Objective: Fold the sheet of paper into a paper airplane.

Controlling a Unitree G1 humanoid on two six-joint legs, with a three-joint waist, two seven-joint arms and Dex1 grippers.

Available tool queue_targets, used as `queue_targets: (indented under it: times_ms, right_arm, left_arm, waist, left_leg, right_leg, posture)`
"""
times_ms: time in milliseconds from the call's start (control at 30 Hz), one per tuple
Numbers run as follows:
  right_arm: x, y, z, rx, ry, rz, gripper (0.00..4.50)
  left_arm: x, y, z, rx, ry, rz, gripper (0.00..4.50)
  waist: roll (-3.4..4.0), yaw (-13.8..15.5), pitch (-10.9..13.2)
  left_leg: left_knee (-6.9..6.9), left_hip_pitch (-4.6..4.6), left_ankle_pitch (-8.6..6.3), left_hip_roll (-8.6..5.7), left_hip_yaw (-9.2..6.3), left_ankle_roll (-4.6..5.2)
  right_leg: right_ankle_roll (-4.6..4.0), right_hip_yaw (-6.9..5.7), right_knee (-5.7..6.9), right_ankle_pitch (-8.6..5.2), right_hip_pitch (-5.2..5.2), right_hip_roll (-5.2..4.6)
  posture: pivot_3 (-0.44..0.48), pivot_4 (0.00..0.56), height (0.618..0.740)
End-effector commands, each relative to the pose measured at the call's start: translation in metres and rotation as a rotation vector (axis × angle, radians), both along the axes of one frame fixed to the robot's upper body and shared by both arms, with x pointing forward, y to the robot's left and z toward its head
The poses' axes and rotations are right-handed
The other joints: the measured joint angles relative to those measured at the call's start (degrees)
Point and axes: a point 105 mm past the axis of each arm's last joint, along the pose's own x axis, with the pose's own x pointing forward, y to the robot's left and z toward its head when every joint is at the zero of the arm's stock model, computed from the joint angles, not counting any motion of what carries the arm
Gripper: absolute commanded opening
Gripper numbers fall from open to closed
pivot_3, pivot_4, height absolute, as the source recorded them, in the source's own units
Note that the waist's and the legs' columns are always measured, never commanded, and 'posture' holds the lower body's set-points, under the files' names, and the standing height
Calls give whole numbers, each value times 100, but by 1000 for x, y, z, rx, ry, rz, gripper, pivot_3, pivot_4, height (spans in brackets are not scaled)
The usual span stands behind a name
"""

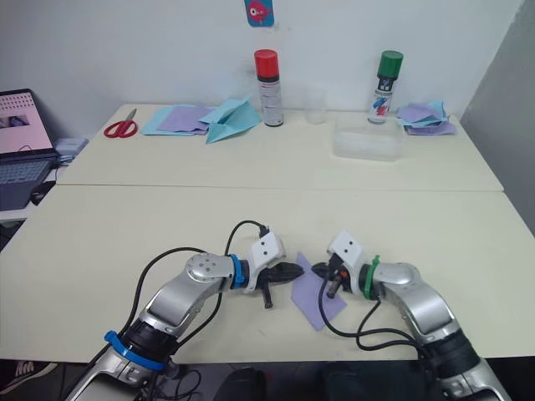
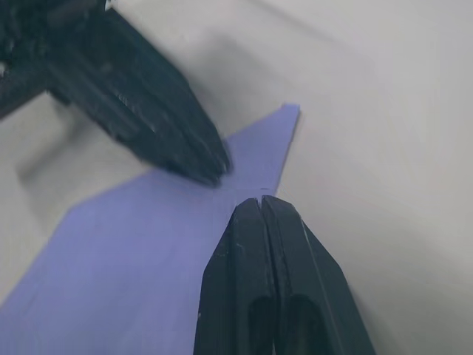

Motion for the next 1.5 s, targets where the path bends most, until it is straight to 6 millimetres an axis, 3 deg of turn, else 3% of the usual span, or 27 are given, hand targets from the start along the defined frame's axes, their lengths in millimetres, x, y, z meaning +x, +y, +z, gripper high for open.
queue_targets:
  times_ms: [33,333,600,800,933,1133,1267,1500]
  right_arm:
    - [-19,-17,-20,-42,109,-25,14]
    - [-71,-44,-32,-94,238,-4,14]
    - [-81,-68,-21,-135,251,-30,14]
    - [-85,-71,2,71,402,-132,14]
    - [-85,-71,7,191,536,-233,913]
    - [-74,-57,3,238,593,-330,3008]
    - [-66,-52,-5,233,611,-397,3008]
    - [-63,-30,-1,281,654,-357,3008]
  left_arm:
    - [-9,7,-22,67,80,6,0]
    - [-9,1,-22,59,78,-10,0]
    - [-7,-5,-23,51,70,-22,0]
    - [-3,-12,-21,38,58,-27,0]
    - [1,-15,-20,30,50,-27,0]
    - [3,-14,-21,35,46,-28,0]
    - [4,-14,-20,34,42,-28,0]
    - [4,-15,-20,34,39,-30,0]
  waist:
    - [0,3,-15]
    - [-14,18,-36]
    - [-21,39,-34]
    - [-24,57,-31]
    - [-23,66,-28]
    - [-19,59,-28]
    - [-25,36,-31]
    - [-25,5,-32]
  left_leg:
    - [0,1,0,0,-1,0]
    - [1,9,0,-1,-4,0]
    - [-2,56,-1,1,-15,0]
    - [-1,50,-1,-13,-15,0]
    - [2,46,-1,-14,-19,0]
    - [1,46,-1,-14,-27,0]
    - [1,47,-1,-12,-29,0]
    - [2,54,0,-8,-30,1]
  right_leg:
    - [0,-1,0,0,1,0]
    - [-1,-1,-1,-1,11,-3]
    - [-28,-4,-31,-19,82,-20]
    - [-8,-3,-34,-13,84,-56]
    - [-3,-4,-32,-10,83,-64]
    - [-1,-4,-31,-9,82,-63]
    - [-1,0,-34,-9,83,-64]
    - [-15,6,-32,-16,83,-64]
  posture:
    - [0,150,740]
    - [0,150,740]
    - [0,150,740]
    - [0,150,740]
    - [0,150,740]
    - [0,150,740]
    - [0,150,740]
    - [0,150,740]
